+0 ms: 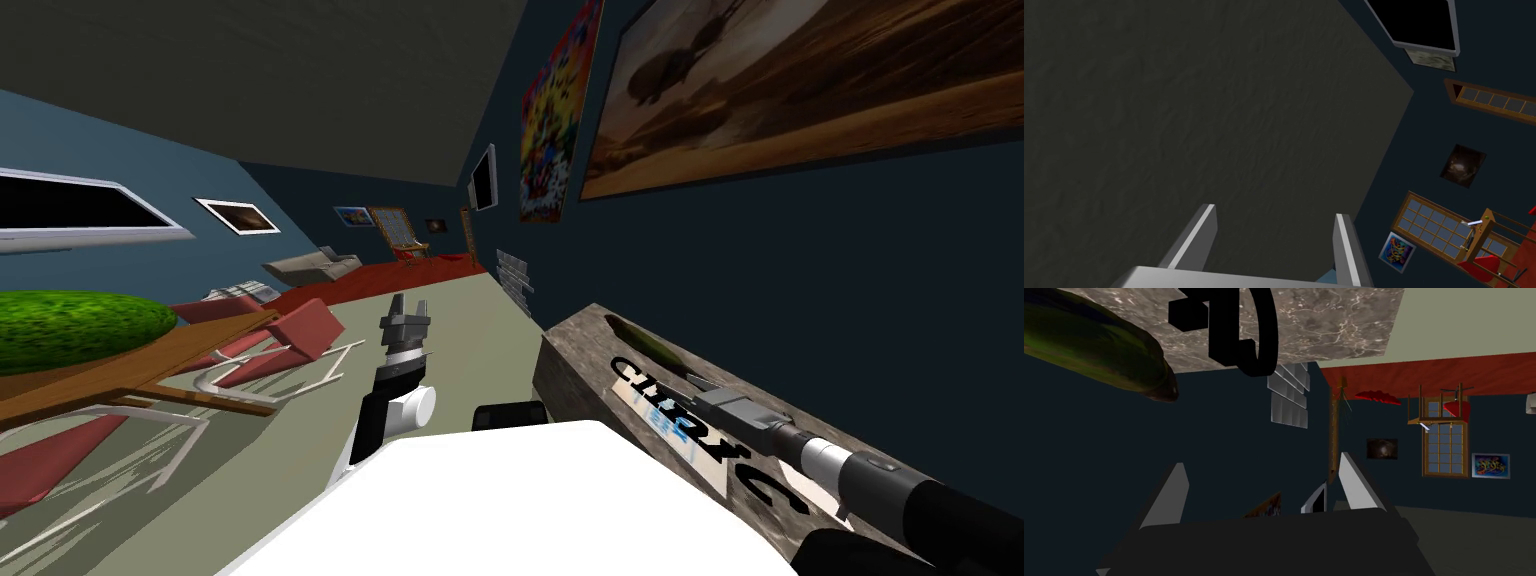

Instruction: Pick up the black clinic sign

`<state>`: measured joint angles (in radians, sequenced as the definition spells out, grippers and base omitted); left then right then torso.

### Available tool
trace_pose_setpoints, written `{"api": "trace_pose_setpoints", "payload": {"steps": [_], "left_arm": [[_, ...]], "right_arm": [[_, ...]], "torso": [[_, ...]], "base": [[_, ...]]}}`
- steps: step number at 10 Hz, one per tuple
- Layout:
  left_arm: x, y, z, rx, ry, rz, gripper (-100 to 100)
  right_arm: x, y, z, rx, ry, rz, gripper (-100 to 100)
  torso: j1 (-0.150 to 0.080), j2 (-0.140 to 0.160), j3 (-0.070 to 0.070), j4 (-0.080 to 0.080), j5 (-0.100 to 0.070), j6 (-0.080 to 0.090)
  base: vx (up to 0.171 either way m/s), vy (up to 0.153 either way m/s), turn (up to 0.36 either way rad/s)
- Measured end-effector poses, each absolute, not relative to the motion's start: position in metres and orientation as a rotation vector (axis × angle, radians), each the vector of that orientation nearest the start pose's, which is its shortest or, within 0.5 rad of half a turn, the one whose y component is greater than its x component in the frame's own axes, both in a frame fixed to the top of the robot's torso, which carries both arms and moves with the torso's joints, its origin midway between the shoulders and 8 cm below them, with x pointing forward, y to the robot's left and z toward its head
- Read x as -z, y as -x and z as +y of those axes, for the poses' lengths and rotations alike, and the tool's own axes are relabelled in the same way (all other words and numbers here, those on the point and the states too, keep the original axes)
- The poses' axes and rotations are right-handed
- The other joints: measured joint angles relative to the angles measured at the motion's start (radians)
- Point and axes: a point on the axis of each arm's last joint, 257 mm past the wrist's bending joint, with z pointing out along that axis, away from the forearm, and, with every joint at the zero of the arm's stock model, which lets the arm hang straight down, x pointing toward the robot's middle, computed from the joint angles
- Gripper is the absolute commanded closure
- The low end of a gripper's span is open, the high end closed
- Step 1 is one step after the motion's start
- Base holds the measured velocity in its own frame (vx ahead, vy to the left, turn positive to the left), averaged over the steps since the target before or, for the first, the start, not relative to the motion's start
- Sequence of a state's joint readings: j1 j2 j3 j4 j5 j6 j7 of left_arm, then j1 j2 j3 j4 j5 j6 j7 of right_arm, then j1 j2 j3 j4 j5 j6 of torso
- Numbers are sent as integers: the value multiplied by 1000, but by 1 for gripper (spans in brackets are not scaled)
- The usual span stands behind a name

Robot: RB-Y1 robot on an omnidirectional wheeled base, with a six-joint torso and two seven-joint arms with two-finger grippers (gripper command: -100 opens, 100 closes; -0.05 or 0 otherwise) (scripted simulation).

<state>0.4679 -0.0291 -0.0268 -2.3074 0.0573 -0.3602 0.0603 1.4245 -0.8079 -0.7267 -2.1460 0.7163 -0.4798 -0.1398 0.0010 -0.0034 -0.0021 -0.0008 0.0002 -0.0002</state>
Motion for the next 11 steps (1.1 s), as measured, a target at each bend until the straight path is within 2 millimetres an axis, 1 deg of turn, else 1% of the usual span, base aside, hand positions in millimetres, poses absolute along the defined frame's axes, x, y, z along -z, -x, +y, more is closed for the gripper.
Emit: {"api": "trace_pose_setpoints", "payload": {"steps": [1,2,3,4,5,6,7,8,9,10,11], "left_arm": [[-20,-364,277,1417,808,593,0],[-20,-364,277,1417,808,593,0],[-20,-364,278,1417,808,593,0],[-20,-364,277,1417,808,593,0],[-20,-364,277,1417,808,593,0],[-20,-364,278,1417,808,593,0],[-20,-364,277,1417,808,593,0],[-20,-364,278,1417,808,593,0],[-20,-364,277,1417,808,593,0],[-20,-364,277,1417,808,593,0],[-20,-364,278,1417,808,593,0]], "right_arm": [[179,-171,-499,35,148,2175,-100],[190,-158,-505,47,165,2223,-100],[196,-150,-505,49,180,2258,-100],[203,-137,-508,56,198,2307,-100],[211,-118,-511,64,216,2369,-100],[219,-110,-514,62,233,2409,-100],[229,-94,-518,64,245,2465,-100],[233,-87,-524,65,255,2492,-100],[239,-74,-527,62,268,2540,-100],[248,-55,-532,58,281,2601,-100],[255,-31,-532,50,293,2663,-100]], "torso": [[0,0,0,0,0,1],[0,0,0,0,0,0],[0,1,0,0,0,1],[0,1,1,0,0,0],[0,0,0,0,0,0],[0,0,0,0,0,1],[0,1,0,0,0,0],[0,2,1,0,0,1],[0,1,1,0,0,1],[-1,1,0,0,0,0],[-1,1,0,0,0,1]], "base": [[61,-3,182],[47,-10,87],[47,-9,140],[71,-16,271],[56,-17,79],[46,-4,146],[36,-11,65],[43,-13,110],[53,-22,230],[51,-33,193],[42,-34,138]]}}
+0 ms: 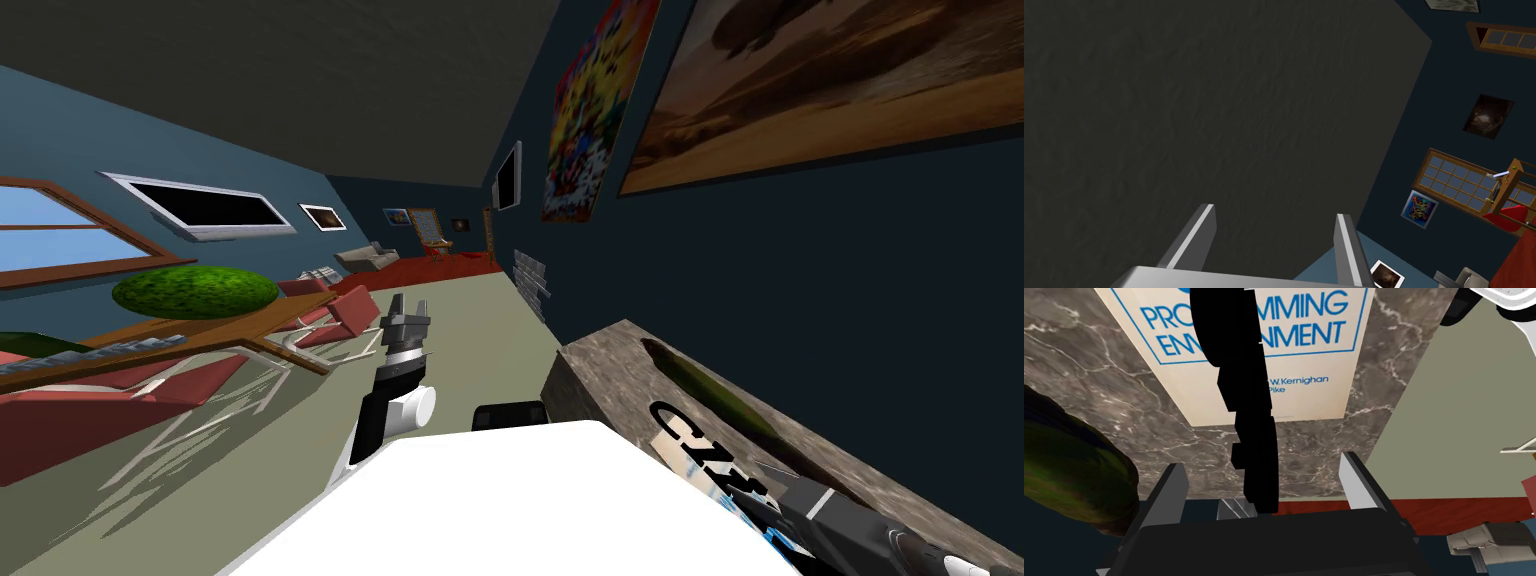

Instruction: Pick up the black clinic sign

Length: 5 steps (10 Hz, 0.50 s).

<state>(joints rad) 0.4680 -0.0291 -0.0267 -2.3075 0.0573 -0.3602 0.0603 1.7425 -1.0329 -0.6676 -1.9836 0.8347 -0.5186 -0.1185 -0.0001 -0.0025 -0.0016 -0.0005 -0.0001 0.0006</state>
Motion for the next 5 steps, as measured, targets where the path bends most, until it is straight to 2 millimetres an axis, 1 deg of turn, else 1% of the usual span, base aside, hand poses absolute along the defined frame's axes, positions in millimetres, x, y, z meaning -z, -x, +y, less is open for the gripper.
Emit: {"api": "trace_pose_setpoints", "payload": {"steps": [2,3,4,5], "left_arm": [[-20,-364,277,1417,808,593,0],[-20,-364,278,1417,808,593,0],[-20,-364,278,1417,808,593,0],[-20,-364,277,1417,808,593,0]], "right_arm": [[267,6,-542,31,315,2776,-100],[272,24,-542,18,323,2825,-100],[274,37,-542,6,329,2867,-100],[277,56,-540,-9,329,2912,-100]], "torso": [[0,1,0,0,0,0],[1,1,1,0,0,0],[1,2,1,0,0,0],[1,2,1,1,0,0]], "base": [[32,-23,134],[20,-19,84],[16,-15,119],[12,-10,55]]}}
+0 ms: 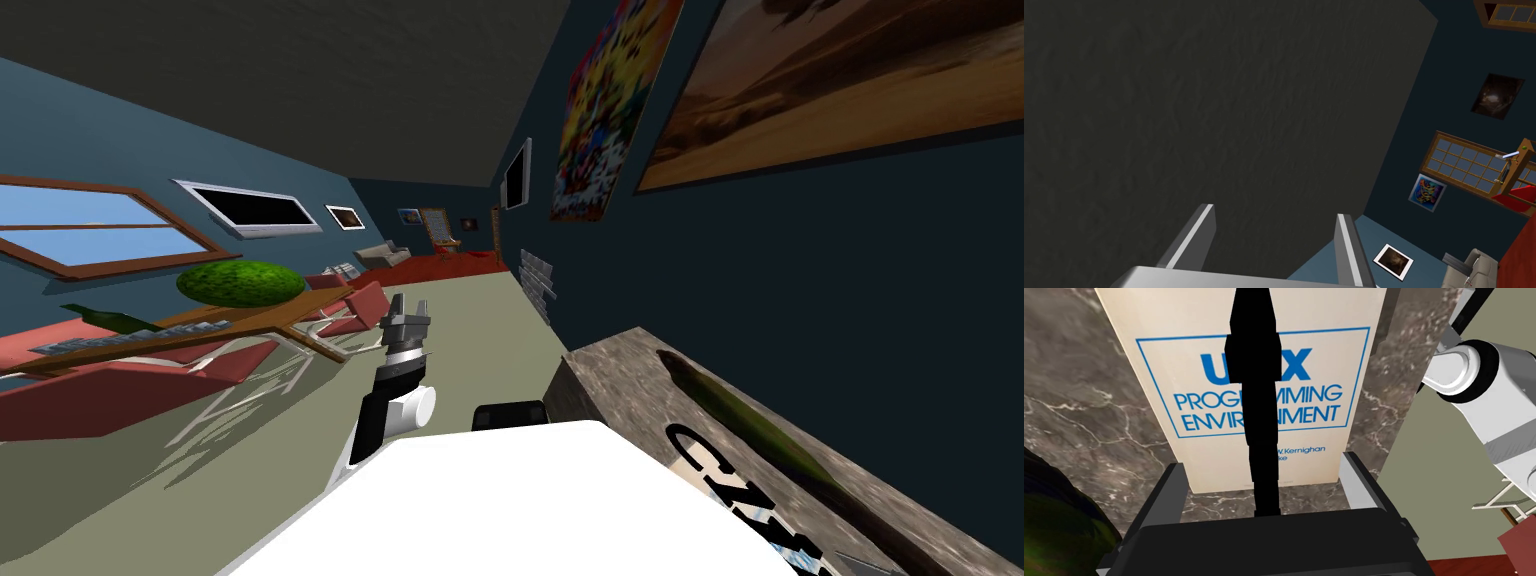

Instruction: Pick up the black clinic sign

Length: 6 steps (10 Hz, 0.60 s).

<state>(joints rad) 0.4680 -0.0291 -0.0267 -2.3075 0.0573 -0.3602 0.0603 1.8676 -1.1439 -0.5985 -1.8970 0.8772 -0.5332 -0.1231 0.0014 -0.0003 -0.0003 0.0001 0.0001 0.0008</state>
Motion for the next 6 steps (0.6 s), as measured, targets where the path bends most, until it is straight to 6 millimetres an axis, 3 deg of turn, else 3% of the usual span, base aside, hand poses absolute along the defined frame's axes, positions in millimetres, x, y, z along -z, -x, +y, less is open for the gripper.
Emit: {"api": "trace_pose_setpoints", "payload": {"steps": [1,2,3,6], "left_arm": [[-20,-364,278,1417,808,593,0],[-20,-364,278,1417,808,593,0],[-20,-364,278,1417,808,593,0],[-20,-364,278,1417,808,593,0]], "right_arm": [[280,68,-541,-15,328,2937,-100],[280,69,-541,-17,330,2940,0],[280,69,-541,-17,330,2939,-100],[292,74,-542,-18,315,2941,-100]], "torso": [[0,1,0,0,0,0],[1,1,1,0,0,0],[1,1,1,0,0,0],[1,1,1,0,0,0]], "base": [[0,0,0],[0,0,0],[8,4,45],[14,1,34]]}}
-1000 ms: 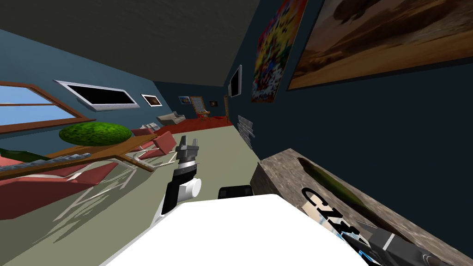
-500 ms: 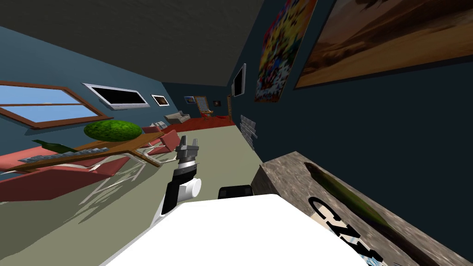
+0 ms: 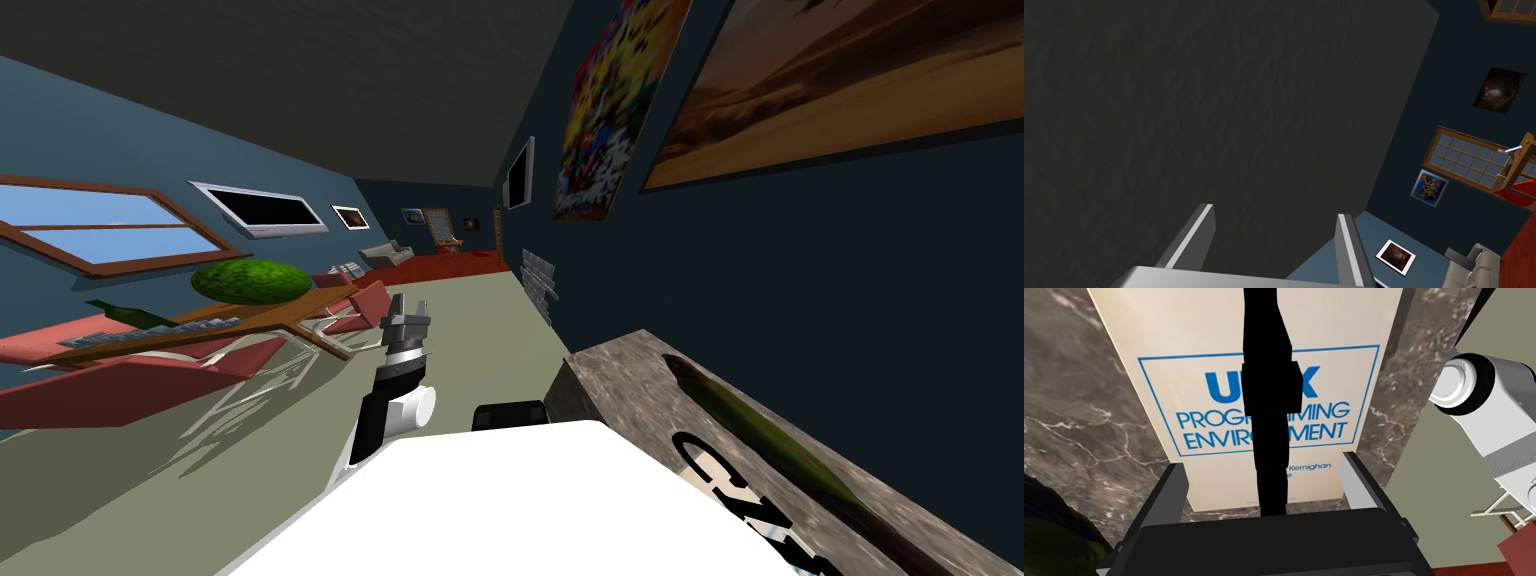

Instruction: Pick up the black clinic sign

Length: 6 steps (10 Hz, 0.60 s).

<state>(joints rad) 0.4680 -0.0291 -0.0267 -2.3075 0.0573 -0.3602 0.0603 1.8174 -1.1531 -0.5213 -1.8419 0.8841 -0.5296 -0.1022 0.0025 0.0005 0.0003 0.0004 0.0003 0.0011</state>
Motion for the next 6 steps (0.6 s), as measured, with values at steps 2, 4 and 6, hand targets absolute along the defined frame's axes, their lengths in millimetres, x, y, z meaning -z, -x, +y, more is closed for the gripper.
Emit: {"api": "trace_pose_setpoints", "payload": {"steps": [2,4,6], "left_arm": [[-20,-364,278,1417,808,593,0],[-20,-364,278,1417,808,593,0],[-20,-364,278,1417,808,593,0]], "right_arm": [[300,77,-542,-18,307,2943,-100],[301,77,-542,-18,307,2943,100],[301,77,-542,-17,306,2943,100]], "torso": [[0,0,0,0,0,0],[0,1,0,0,0,0],[-1,1,0,0,0,0]], "base": [[10,2,15],[0,0,0],[0,0,0]]}}
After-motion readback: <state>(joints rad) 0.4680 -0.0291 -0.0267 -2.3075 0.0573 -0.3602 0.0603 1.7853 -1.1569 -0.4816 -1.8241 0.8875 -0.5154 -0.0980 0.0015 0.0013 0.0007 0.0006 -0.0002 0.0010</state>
